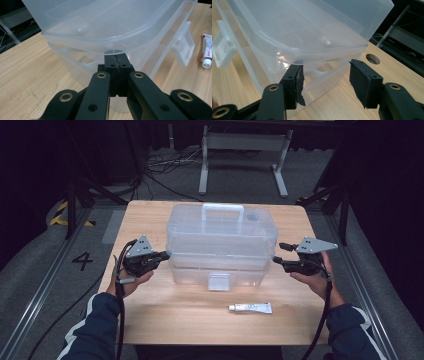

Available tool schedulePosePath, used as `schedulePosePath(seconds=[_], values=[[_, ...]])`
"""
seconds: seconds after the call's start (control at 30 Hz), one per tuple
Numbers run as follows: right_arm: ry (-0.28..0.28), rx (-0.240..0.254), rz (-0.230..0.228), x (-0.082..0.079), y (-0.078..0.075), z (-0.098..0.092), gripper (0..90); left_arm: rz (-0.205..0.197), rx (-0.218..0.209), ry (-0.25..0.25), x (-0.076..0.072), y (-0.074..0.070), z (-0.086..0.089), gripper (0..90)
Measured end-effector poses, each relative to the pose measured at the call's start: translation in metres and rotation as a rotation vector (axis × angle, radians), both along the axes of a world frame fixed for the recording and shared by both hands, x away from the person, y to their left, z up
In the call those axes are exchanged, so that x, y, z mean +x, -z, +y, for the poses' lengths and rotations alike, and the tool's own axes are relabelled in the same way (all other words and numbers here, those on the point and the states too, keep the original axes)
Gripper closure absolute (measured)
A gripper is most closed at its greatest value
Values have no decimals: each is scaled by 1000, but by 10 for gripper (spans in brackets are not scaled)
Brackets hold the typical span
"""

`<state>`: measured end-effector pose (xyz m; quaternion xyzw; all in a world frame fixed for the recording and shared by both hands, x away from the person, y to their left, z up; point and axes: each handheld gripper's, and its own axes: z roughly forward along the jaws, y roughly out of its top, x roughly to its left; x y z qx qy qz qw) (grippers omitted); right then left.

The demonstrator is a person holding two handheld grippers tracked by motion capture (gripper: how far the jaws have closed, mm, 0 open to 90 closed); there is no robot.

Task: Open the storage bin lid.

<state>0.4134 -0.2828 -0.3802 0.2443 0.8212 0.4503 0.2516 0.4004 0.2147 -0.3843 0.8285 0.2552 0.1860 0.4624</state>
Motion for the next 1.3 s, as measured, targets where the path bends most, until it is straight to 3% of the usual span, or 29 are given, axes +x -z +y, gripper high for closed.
schedulePosePath(seconds=[0.43, 0.53, 0.83, 1.23, 1.3], values=[[0, 30, -78, -6, -3, 4, 513, 8, -1, 0, -1, 3, 1, 872], [-10, 22, -89, -8, -4, 6, 535, -5, 52, 11, -3, 4, -1, 863], [13, 33, -128, -9, -7, 8, 568, 6, 50, 24, -6, 6, 0, 854], [48, 56, -189, -9, -12, 11, 612, 36, 53, 40, -12, 10, 1, 751], [57, 66, -209, -9, -15, 13, 657, 44, 52, 47, -13, 11, 0, 718]])
